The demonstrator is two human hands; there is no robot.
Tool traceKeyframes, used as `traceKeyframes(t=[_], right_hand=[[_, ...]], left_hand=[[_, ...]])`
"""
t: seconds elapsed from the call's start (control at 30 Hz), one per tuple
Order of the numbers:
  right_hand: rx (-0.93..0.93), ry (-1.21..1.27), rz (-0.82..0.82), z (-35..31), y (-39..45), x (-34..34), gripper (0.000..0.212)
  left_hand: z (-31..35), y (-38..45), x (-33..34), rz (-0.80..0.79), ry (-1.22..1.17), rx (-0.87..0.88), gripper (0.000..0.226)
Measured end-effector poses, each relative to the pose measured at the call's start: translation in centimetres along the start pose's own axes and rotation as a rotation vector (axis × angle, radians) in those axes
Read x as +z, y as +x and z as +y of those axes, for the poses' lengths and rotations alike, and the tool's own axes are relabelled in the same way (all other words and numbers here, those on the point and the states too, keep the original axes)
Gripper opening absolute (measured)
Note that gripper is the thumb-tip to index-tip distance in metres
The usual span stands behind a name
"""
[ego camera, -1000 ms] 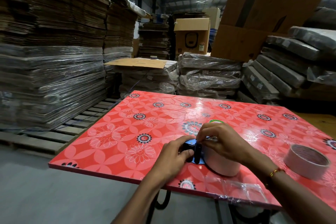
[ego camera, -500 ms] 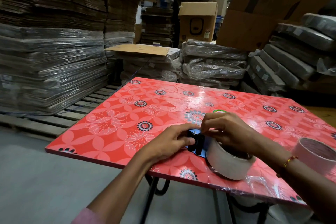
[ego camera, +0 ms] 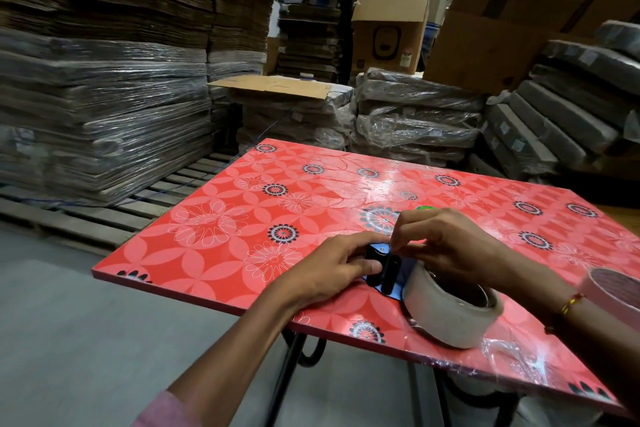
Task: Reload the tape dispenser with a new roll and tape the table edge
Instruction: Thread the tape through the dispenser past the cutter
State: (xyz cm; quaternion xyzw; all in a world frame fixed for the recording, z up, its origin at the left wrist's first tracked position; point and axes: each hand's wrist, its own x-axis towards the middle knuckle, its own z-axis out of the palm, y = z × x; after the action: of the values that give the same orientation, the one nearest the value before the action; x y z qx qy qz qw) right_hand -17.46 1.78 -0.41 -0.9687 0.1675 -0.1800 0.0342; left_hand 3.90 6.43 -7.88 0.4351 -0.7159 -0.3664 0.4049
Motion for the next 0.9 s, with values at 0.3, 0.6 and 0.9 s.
traceKeyframes(t=[0.3, 0.6, 0.9], right_hand=[[0.043, 0.091, 0.066, 0.6, -0.4, 0.7, 0.009], [0.069, 0.066, 0.011, 0.5, 0.2, 0.1, 0.01], [0.049, 0.01, 0.022, -0.6, 0.9, 0.5, 0.015]], left_hand=[[-0.1, 0.1, 0.2, 0.009, 0.013, 0.011, 0.045], [0.4, -0.1, -0.1, 0.014, 0.074, 0.018, 0.044], [0.6, -0.4, 0.0, -0.03, -0.009, 0.045, 0.029]])
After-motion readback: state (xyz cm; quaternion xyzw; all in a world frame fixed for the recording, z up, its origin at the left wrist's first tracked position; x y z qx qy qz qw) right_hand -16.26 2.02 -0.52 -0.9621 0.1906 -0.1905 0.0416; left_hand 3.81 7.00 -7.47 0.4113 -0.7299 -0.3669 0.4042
